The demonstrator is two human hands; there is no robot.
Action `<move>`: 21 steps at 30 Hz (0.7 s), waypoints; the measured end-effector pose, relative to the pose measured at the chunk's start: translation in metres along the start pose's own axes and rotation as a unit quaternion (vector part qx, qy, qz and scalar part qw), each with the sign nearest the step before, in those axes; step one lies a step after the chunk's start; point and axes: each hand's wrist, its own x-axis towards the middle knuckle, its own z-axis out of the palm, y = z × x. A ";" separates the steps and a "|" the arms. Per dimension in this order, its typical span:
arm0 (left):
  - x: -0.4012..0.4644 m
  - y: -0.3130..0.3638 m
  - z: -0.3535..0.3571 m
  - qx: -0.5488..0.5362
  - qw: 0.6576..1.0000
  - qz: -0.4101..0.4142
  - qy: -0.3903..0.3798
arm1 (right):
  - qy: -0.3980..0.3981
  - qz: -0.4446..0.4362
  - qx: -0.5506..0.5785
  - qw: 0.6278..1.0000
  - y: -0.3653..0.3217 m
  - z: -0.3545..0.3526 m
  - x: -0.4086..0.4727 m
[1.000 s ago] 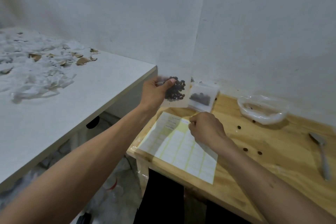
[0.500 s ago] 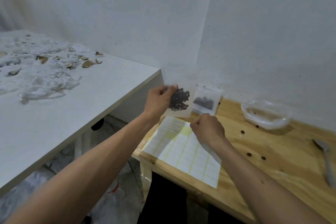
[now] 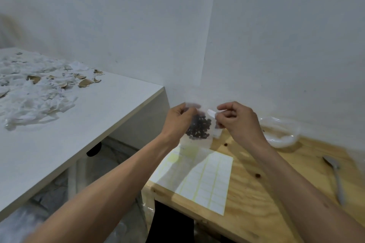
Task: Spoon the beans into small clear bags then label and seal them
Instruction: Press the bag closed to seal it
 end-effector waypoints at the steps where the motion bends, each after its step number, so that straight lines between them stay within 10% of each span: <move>1: -0.002 0.003 0.007 -0.001 1.000 -0.002 -0.010 | 0.007 -0.003 0.001 1.000 -0.002 -0.005 0.002; 21: -0.013 0.017 0.066 -0.014 0.998 -0.006 -0.061 | 0.070 -0.061 -0.015 0.996 0.009 -0.050 0.003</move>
